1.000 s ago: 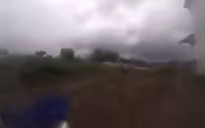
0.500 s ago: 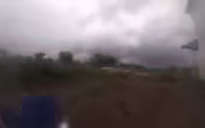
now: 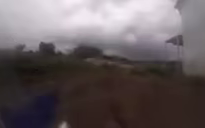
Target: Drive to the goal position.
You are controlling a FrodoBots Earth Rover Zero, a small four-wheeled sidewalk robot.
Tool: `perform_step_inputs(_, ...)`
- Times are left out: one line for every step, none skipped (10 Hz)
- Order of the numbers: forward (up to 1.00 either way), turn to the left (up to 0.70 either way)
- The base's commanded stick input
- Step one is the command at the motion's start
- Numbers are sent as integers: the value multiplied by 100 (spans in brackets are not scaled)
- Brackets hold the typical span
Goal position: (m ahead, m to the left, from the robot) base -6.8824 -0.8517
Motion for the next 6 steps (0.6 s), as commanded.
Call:
perform_step_inputs(70,0)
perform_step_inputs(70,0)
perform_step_inputs(3,0)
perform_step_inputs(0,0)
perform_step_inputs(0,0)
perform_step_inputs(0,0)
